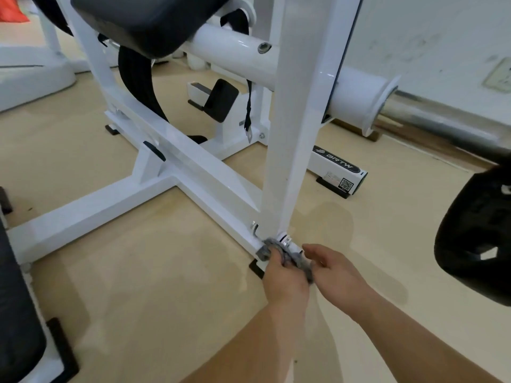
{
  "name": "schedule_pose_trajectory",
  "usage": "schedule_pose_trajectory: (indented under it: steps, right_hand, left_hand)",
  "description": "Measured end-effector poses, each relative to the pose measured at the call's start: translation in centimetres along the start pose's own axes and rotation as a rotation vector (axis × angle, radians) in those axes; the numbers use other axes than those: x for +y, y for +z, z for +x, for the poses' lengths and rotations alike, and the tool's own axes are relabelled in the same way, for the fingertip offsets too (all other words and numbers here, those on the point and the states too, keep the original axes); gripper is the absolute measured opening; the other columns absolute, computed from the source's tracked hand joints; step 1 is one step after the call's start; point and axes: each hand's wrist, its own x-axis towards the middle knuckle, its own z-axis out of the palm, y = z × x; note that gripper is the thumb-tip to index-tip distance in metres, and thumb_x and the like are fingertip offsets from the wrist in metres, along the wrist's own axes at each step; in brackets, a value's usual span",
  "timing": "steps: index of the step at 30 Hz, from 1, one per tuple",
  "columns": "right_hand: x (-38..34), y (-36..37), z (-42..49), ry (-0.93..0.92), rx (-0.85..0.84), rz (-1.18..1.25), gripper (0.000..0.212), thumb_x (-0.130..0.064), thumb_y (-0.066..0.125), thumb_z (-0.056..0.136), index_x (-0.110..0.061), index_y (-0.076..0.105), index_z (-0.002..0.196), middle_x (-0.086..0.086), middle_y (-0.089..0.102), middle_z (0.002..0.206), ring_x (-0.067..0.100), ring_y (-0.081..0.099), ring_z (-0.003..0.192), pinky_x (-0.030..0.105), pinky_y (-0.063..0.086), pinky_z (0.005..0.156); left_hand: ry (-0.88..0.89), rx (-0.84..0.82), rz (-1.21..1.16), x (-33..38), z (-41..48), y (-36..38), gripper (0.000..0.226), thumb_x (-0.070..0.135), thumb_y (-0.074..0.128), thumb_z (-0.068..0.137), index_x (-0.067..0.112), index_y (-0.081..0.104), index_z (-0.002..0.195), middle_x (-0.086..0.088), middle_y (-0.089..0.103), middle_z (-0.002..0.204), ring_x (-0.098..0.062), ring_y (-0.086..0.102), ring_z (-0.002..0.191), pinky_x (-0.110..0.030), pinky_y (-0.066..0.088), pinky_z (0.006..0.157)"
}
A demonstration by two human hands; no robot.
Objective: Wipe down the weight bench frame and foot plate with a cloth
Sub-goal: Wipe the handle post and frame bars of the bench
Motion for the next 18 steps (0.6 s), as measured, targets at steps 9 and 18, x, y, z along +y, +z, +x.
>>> schedule_pose_trajectory:
  steps: [9, 18]
  right_hand:
    - [0.0, 0.1, -0.9, 0.185, -0.252, 0.403, 0.04, 0.004, 0.043, 0.093, -0.012, 0.076, 0.108, 0.016, 0.073, 0.094, 0.021, 0.068, 0.081, 0.034, 0.051, 0.082]
    - [-4.3, 3.7, 0.7, -0.016, 0.011, -0.126, 0.027, -0.04, 0.051, 0.09, -0.025, 0.061, 0.07, -0.005, 0.062, 0.061, 0.019, 0.06, 0.063, 0.04, 0.053, 0.065]
  left_hand:
    - [-0.133, -0.167, -0.094, -0.3, -1.0, -2.9, 0.032, 0.008, 0.053, 0.1, 0.025, 0.08, 0.095, 0.002, 0.08, 0.095, -0.015, 0.072, 0.088, -0.026, 0.056, 0.08]
    - [-0.179, 0.098, -0.176, 2.9, 3.4, -8.2, 0.026, 0.003, 0.05, 0.102, 0.009, 0.067, 0.083, -0.009, 0.066, 0.083, -0.022, 0.061, 0.076, -0.034, 0.051, 0.078]
